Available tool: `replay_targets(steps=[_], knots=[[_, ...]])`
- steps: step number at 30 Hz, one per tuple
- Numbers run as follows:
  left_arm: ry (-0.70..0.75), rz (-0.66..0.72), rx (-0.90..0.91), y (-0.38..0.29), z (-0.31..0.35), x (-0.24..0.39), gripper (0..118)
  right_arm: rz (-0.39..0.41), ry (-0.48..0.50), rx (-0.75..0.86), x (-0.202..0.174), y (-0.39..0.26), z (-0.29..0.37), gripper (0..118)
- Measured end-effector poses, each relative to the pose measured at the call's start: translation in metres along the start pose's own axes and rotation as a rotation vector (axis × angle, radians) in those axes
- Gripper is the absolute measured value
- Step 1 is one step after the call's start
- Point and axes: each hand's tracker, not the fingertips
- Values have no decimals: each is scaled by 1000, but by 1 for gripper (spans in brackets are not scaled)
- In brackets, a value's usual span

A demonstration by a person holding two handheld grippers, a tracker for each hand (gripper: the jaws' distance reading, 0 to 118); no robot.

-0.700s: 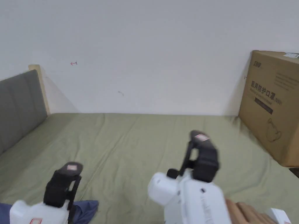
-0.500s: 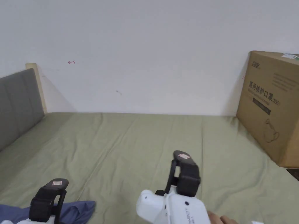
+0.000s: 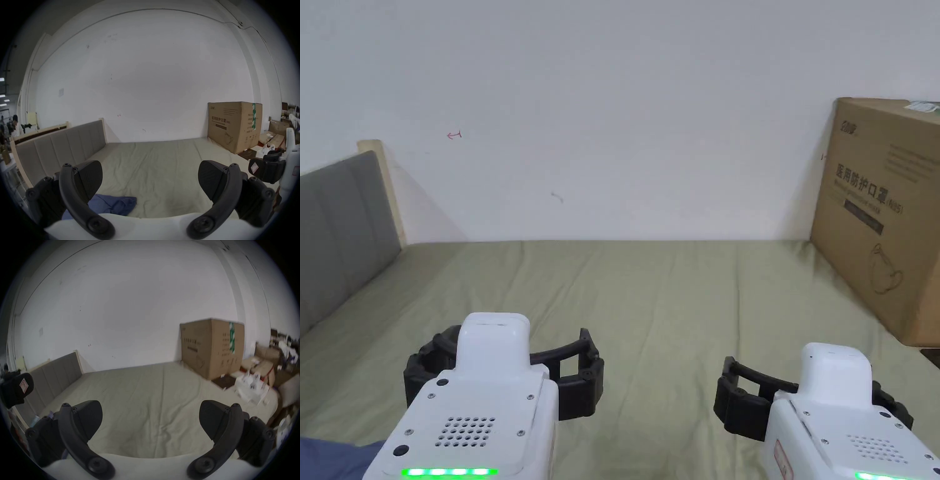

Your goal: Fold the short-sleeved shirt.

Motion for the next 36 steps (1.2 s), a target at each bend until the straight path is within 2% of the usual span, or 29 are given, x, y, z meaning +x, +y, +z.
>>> replay_targets(steps=[2,4,5,6,7,8,9,10,11,13,16,19,21,26,30,32,36], knots=[[-11,-3,2,4,1,1,117,72,-59,85,-9,14,10,117],[5,-12,-2,11,2,0,116,118,-37,163,-14,24,17,117],[25,-23,-8,14,4,1,113,130,-38,174,-16,26,20,117],[50,-27,-9,16,7,2,104,121,-45,155,-17,28,23,115],[47,-23,9,16,9,-1,78,114,-35,149,-17,28,25,101],[55,1,41,15,12,-3,51,96,-24,159,-16,27,25,68],[80,12,40,15,13,-4,22,75,-17,145,-15,25,24,22],[81,22,36,15,13,-6,3,60,-45,117,-14,24,22,10],[75,31,39,13,14,-11,3,43,-68,92,-14,21,20,10],[6,27,34,11,15,-15,0,49,-48,104,-7,15,17,9],[-7,14,26,9,13,-13,0,24,-54,108,-4,18,18,1],[-17,8,16,8,11,-8,0,61,-50,131,-9,19,20,1],[-26,2,18,8,10,-6,0,52,-19,122,-11,22,22,1],[-26,-1,10,10,10,-11,0,77,-22,111,-19,26,22,1],[11,56,11,11,16,-28,0,63,72,100,-27,36,22,1],[50,71,14,14,23,-42,0,82,101,106,-35,39,15,1],[207,83,13,15,48,-80,0,108,281,99,-74,43,7,0]])
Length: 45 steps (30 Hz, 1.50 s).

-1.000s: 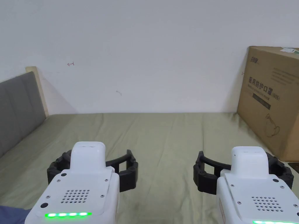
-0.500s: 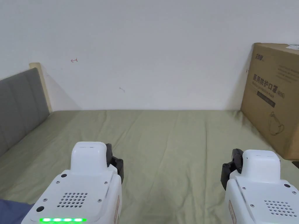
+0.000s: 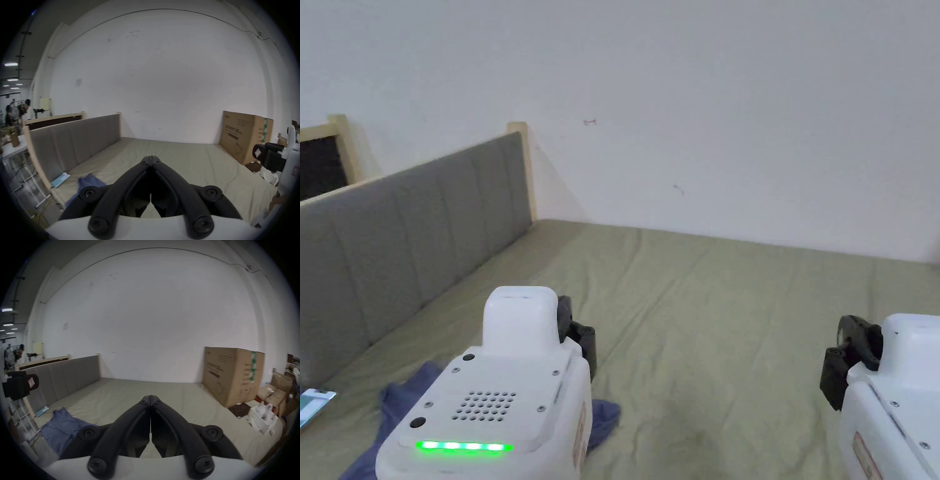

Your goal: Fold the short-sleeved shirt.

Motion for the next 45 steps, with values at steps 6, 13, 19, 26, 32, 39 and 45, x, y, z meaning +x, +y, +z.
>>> replay_targets(steps=[6,13,19,26,32,39,45], knots=[[233,10,-39,-6,25,-64,0,34,261,-40,-60,-8,-33,1],[223,103,-267,-37,-11,-110,0,66,376,-102,-97,-27,-54,0],[109,198,-595,-124,-121,-130,89,-1,399,-208,-89,-52,-81,1],[46,147,-831,-200,-195,-106,116,-23,326,-367,-78,-89,-119,1],[128,78,-1018,-256,-236,-91,74,-27,289,-446,-71,-113,-139,0],[187,136,-948,-231,-218,-107,11,-91,282,-481,-59,-121,-139,0],[106,329,-889,-195,-207,-122,11,-99,239,-470,-37,-114,-126,1]])
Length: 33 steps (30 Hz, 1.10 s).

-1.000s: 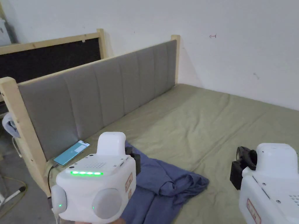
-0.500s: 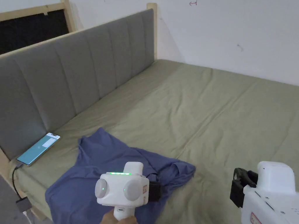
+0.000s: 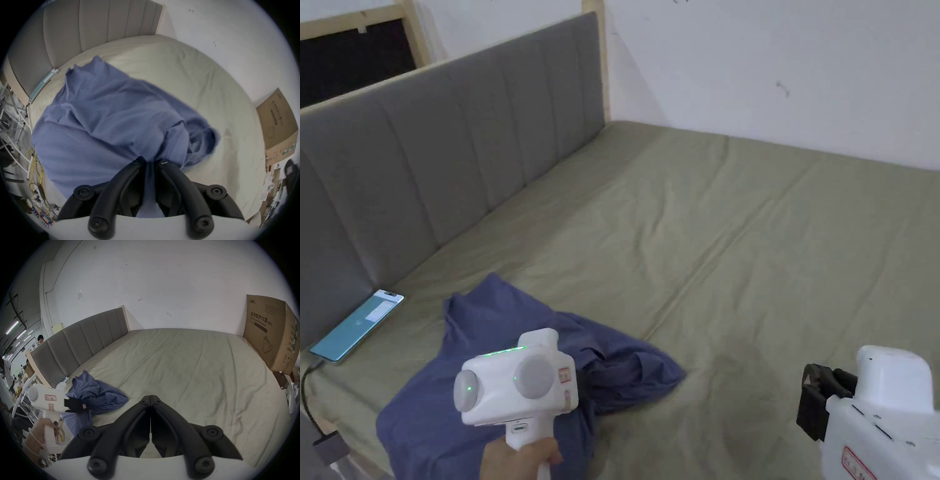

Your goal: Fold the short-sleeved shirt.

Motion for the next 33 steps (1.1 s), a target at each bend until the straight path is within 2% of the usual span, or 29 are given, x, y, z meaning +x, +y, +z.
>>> replay_targets(steps=[4,9,12,14,16,19,23,24,27,28,29,31,32,33], knots=[[-76,-79,100,20,42,42,11,-32,-55,55,22,9,23,1],[-375,-202,141,37,79,154,11,-99,-159,141,66,18,65,0],[-498,-360,167,13,110,258,11,-124,-267,192,98,19,98,0],[-681,-375,85,-12,113,311,11,-153,-332,222,121,18,122,0],[-818,-473,-8,-56,112,368,11,-192,-430,251,144,14,150,1],[-797,-594,-121,-123,85,422,11,-251,-541,270,177,1,185,0],[-702,-692,-303,-207,36,435,13,-298,-638,213,212,-27,209,0],[-659,-697,-370,-221,23,433,22,-317,-660,193,217,-34,212,0],[-608,-733,-454,-241,3,418,111,-371,-670,175,229,-52,217,0],[-612,-744,-459,-240,4,414,118,-385,-673,171,231,-56,216,0],[-620,-745,-439,-235,10,409,112,-396,-675,162,232,-57,214,0],[-624,-754,-370,-213,21,398,110,-399,-665,152,232,-58,207,0],[-612,-759,-353,-204,26,394,104,-397,-657,146,229,-57,203,0],[-611,-752,-303,-192,32,386,87,-388,-641,137,225,-55,198,0]])
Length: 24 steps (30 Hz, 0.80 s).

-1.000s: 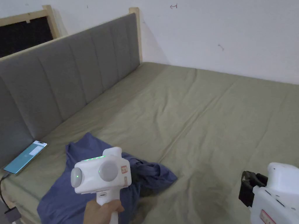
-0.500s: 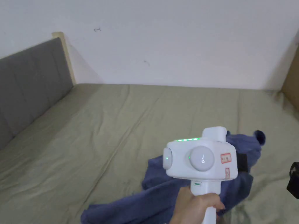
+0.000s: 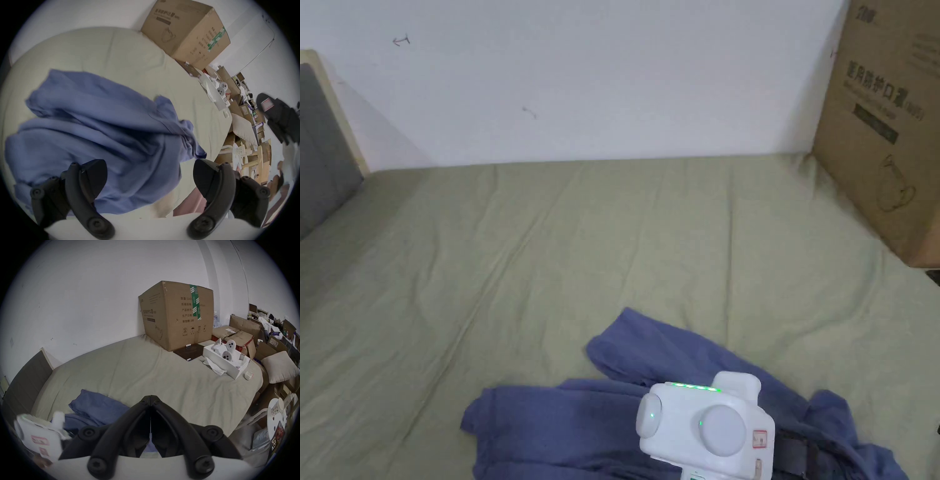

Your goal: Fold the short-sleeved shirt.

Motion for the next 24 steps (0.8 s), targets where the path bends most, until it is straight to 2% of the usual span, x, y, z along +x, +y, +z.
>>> replay_targets(steps=[1,2,3,4,5,8,12,13,14,15,16,17,18,20,22,23,24], knots=[[2,-1,46,4,17,-9,56,17,20,-2,-7,-1,0,0],[25,10,65,4,27,-16,56,31,36,-3,-14,-3,-1,0],[55,33,68,1,34,-25,44,42,54,-6,-21,-5,-2,0],[84,63,62,-6,36,-36,6,51,73,-16,-29,-7,-3,0],[117,81,69,-10,44,-45,0,59,93,-26,-35,-9,-4,0],[143,150,24,-38,53,-79,0,84,130,-54,-54,-18,-11,0],[222,244,67,-49,80,-127,0,117,166,-91,-73,-26,-22,0],[256,266,65,-43,88,-143,1,125,170,-99,-78,-27,-26,0],[280,273,71,-39,97,-156,11,132,172,-105,-82,-28,-28,0],[305,299,105,-35,109,-174,34,139,176,-114,-85,-28,-31,0],[328,340,125,-29,118,-194,79,144,181,-119,-88,-29,-33,0],[344,383,133,-22,122,-213,107,149,184,-123,-91,-30,-35,0],[371,439,138,-16,127,-234,118,155,186,-129,-92,-31,-38,0],[410,507,167,-7,131,-272,115,169,187,-145,-96,-35,-44,0],[487,584,91,0,121,-307,113,182,187,-168,-99,-39,-49,0],[489,587,87,0,115,-318,106,190,188,-182,-100,-41,-51,0],[490,599,57,0,104,-328,90,193,187,-185,-101,-43,-53,0]])
